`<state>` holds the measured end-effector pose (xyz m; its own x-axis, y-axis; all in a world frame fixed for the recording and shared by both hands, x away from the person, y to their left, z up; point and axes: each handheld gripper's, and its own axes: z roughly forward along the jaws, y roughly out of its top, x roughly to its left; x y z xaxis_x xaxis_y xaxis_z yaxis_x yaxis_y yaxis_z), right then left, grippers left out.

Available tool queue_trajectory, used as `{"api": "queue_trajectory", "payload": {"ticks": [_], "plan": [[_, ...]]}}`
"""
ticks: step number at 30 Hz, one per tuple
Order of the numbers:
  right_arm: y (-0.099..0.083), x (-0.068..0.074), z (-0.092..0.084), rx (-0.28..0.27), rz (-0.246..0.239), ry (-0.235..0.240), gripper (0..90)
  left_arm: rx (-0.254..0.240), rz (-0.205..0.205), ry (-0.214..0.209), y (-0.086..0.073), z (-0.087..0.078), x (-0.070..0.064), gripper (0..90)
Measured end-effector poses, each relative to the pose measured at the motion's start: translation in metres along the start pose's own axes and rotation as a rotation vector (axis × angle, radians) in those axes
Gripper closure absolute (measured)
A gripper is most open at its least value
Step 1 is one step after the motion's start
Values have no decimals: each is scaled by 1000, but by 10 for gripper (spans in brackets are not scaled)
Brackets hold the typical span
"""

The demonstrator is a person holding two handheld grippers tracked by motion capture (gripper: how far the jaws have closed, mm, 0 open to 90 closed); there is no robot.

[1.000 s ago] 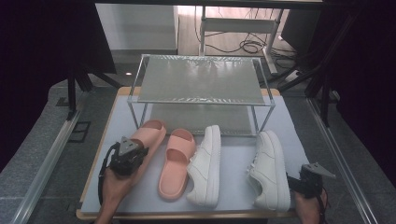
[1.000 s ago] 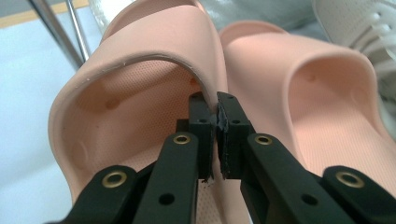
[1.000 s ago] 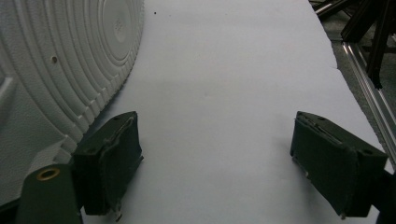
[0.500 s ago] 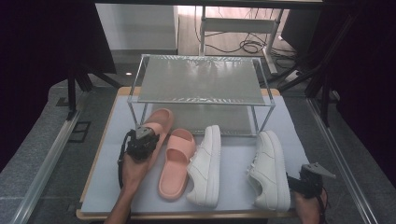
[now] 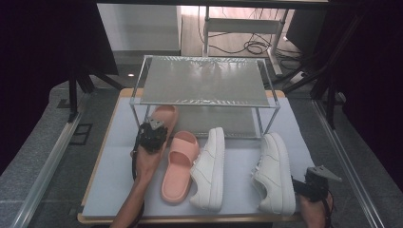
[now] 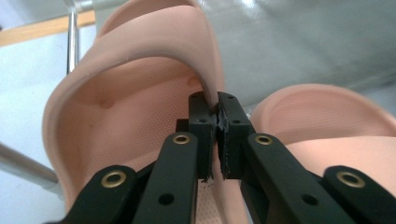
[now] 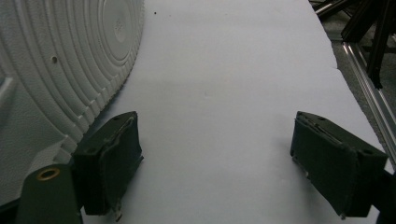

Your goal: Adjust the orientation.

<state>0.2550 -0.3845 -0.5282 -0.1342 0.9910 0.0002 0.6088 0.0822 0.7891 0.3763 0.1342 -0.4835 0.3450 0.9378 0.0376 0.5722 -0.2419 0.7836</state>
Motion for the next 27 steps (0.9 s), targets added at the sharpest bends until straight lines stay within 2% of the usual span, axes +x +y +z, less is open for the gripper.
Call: {"api": "queue_trajectory", "payload": {"ticks": [4,9,15,18,20,24,27], "plan": [[0,0,0,0,0,-1,158,9,4,-24,3,1,-1,809],[0,0,0,0,0,-1,158,-24,5,-52,5,-19,3,699],[0,0,0,0,0,-1,159,-26,-14,-134,-11,-47,15,587],[0,0,0,0,0,0,158,-44,-34,-155,-22,-60,23,539],[0,0,0,0,1,0,159,-67,-48,-144,-32,-72,28,512],[0,0,0,0,2,0,158,-65,-5,-100,-48,-90,33,531],[0,0,0,0,2,0,158,-52,7,-72,-61,-99,36,561]]}}
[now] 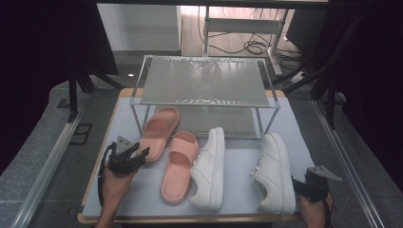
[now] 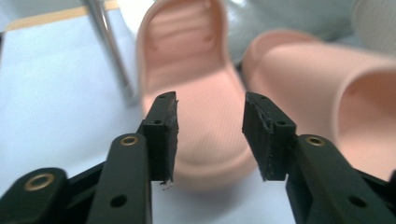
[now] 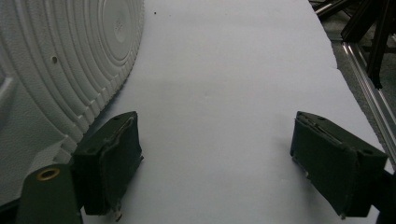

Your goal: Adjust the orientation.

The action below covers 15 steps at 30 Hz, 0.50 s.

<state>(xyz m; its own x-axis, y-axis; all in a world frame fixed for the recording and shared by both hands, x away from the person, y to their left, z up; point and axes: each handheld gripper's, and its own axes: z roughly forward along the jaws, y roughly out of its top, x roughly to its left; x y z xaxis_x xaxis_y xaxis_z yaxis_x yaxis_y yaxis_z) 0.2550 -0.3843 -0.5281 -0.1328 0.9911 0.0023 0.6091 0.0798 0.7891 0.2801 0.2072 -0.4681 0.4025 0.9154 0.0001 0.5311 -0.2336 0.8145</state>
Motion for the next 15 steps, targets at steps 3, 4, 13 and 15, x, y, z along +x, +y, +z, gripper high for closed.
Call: {"api": "queue_trajectory", "payload": {"ticks": [3,4,13,15], "plan": [[0,0,0,1,-1,0,158,12,-34,-13,-12,-8,4,595],[0,0,0,1,-1,0,158,16,-44,-18,-16,-10,5,605],[0,0,0,1,0,-1,158,48,-60,-43,-37,-17,0,821],[0,0,0,1,0,-1,158,46,-63,-51,-37,-15,-1,880]]}}
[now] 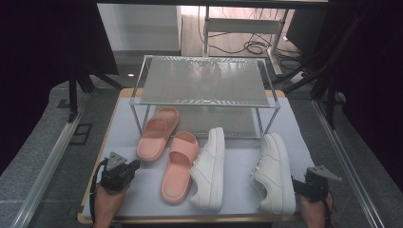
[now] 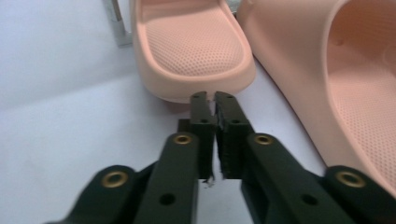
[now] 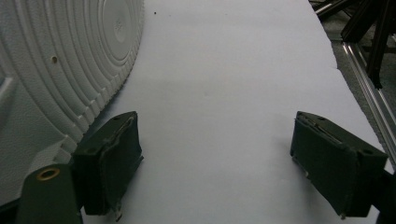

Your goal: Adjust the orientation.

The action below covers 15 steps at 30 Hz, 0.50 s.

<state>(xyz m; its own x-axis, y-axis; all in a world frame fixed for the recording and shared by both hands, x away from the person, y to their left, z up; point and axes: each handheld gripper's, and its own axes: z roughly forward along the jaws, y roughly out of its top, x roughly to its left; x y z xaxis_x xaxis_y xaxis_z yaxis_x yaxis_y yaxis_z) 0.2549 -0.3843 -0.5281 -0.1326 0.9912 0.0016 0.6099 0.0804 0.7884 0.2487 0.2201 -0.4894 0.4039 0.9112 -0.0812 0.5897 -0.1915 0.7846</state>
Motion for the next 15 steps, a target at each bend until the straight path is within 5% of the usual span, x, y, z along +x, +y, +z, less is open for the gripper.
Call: {"api": "queue_trajectory", "payload": {"ticks": [15], "plan": [[0,0,0,0,0,0,158,34,24,-41,13,38,-15,897]]}}
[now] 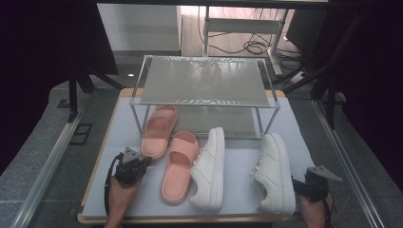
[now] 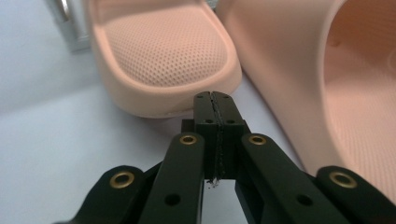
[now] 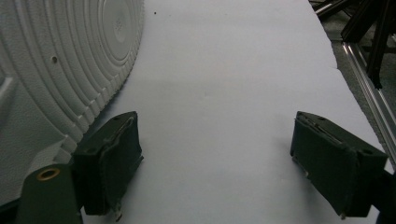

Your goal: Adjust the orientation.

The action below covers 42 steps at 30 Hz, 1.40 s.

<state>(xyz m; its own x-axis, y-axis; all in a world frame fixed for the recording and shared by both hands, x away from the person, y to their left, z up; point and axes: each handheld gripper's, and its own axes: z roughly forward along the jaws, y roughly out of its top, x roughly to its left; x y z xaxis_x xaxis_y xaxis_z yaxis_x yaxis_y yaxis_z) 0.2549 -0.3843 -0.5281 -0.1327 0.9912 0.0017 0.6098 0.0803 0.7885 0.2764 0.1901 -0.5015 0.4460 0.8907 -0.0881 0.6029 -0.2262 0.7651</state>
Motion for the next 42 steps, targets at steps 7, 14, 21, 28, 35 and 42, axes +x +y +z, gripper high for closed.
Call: {"api": "queue_trajectory", "payload": {"ticks": [7,14,21,28,35,42], "plan": [[0,0,0,0,0,0,158,3,10,0,11,17,-3,897],[0,0,0,-1,0,1,158,1,8,13,21,30,2,898],[0,0,0,-1,0,1,158,-5,-1,42,32,43,12,898],[0,0,0,0,-1,1,158,-10,-13,60,41,56,20,899],[0,0,0,-1,-2,0,158,-3,-8,90,50,69,24,899],[0,0,0,-1,-2,0,158,0,-10,110,57,82,26,899]]}}
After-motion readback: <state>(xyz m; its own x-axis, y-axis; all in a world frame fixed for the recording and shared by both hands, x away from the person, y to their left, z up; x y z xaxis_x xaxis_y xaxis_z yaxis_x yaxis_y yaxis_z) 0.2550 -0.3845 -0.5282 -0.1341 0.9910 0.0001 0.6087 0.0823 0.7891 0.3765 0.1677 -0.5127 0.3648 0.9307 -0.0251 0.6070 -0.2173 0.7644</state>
